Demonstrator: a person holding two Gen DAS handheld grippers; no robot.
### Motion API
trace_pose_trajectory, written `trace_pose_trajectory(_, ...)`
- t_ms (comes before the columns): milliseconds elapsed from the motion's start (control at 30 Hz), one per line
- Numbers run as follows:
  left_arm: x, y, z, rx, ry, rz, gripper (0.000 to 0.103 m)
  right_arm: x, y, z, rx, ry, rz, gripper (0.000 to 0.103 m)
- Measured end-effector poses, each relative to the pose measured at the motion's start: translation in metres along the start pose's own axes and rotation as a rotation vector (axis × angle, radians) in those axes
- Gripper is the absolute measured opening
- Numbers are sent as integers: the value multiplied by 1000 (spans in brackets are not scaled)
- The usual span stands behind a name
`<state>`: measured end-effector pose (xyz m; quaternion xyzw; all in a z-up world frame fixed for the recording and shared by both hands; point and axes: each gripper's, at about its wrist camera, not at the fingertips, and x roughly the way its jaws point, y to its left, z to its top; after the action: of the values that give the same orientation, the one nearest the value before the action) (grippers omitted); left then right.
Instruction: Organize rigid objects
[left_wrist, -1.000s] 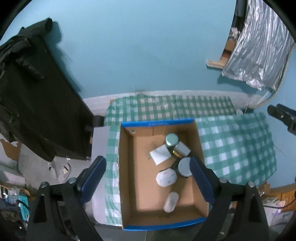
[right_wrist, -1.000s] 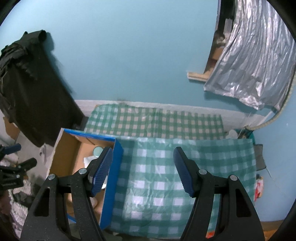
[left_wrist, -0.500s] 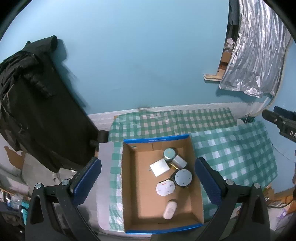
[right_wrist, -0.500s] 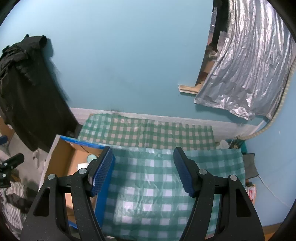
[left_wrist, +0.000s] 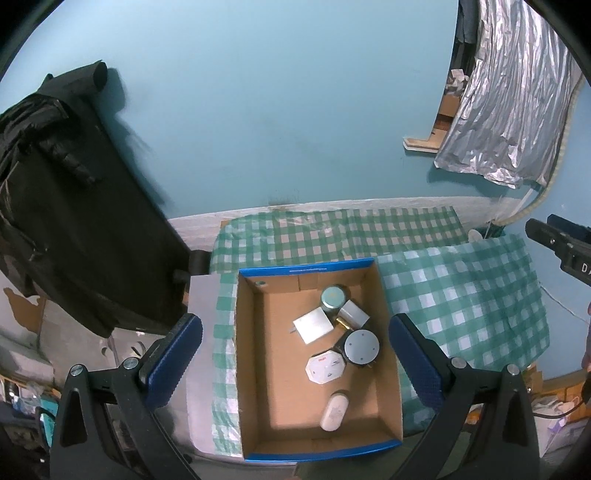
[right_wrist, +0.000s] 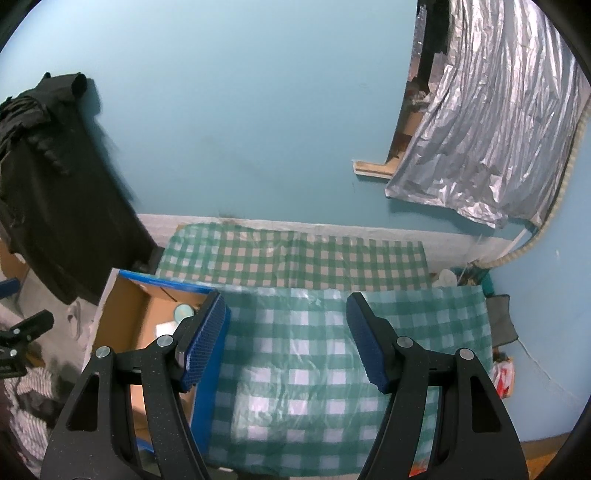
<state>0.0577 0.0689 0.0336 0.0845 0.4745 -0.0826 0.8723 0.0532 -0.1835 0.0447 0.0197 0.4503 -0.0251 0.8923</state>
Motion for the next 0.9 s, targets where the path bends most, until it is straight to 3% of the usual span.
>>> trace_pose_trajectory(900,-1,1,-9,29,18,38,102,-2,-1,-8,4,15,-10,67)
